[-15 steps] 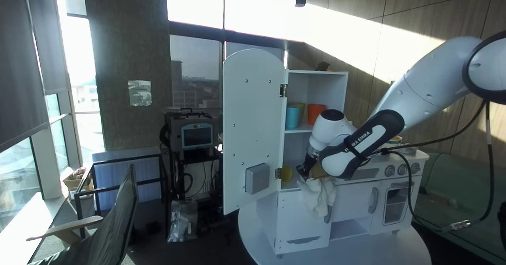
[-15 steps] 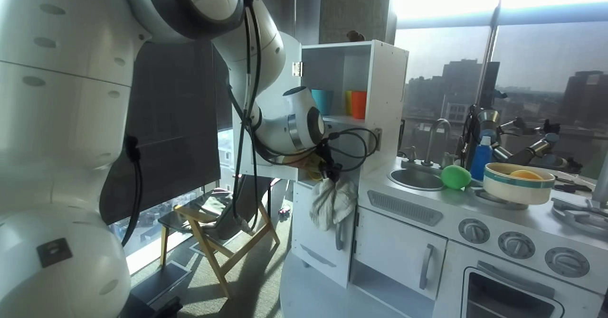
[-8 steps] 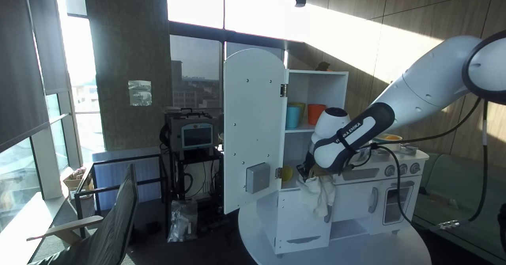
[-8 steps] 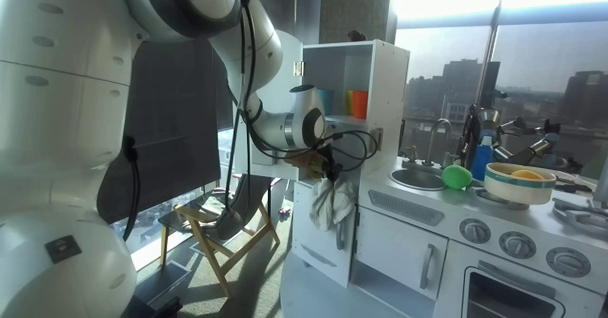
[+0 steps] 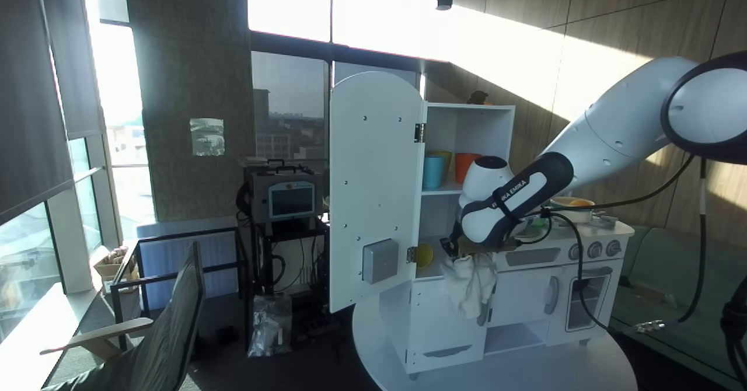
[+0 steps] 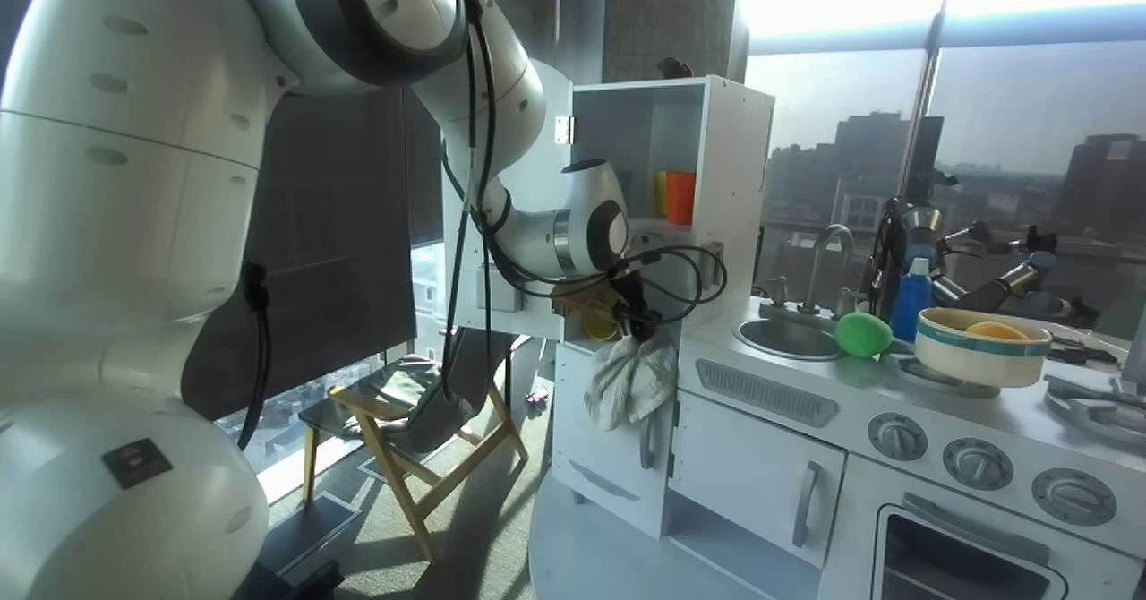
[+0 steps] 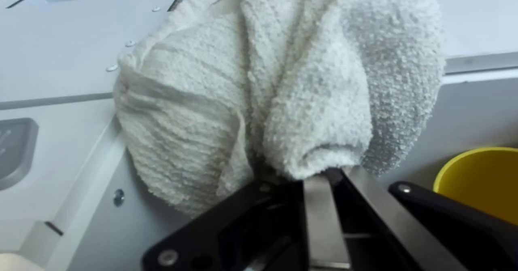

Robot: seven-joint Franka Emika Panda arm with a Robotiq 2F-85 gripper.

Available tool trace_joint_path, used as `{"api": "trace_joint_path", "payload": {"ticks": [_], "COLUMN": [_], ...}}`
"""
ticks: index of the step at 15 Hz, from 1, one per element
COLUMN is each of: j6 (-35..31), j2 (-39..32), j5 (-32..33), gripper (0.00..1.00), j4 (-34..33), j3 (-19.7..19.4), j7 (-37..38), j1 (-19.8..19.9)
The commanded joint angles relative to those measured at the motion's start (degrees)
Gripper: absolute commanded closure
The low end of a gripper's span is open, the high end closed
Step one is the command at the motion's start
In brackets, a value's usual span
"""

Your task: Use the white towel to clean the side and bottom of the top cabinet

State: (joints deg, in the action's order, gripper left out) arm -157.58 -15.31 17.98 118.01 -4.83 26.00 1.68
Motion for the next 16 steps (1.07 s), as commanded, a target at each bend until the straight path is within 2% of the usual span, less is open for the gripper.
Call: {"api": "trace_joint_path", "payload": {"ticks": [1, 3, 9, 12, 13, 16], "j6": [3.5, 6.4, 5.0, 4.7, 6.9, 7.2], "j2": [-1.1, -0.4, 2.6, 3.4, 4.1, 4.8], "j5": [0.1, -1.9, -2.9, 0.4, 0.4, 4.7], "gripper": [0.94, 0.94, 0.94, 0.94, 0.94, 0.94], "j4": [-7.4, -6.4, -1.3, -1.6, -2.6, -3.3], "j3": [-6.3, -6.2, -3.0, -3.6, -3.4, -4.6], "j7": [2.1, 0.8, -4.8, -6.3, -7.0, -4.9], "j1": [-1.3, -1.4, -2.7, -4.3, -4.6, -6.6]}}
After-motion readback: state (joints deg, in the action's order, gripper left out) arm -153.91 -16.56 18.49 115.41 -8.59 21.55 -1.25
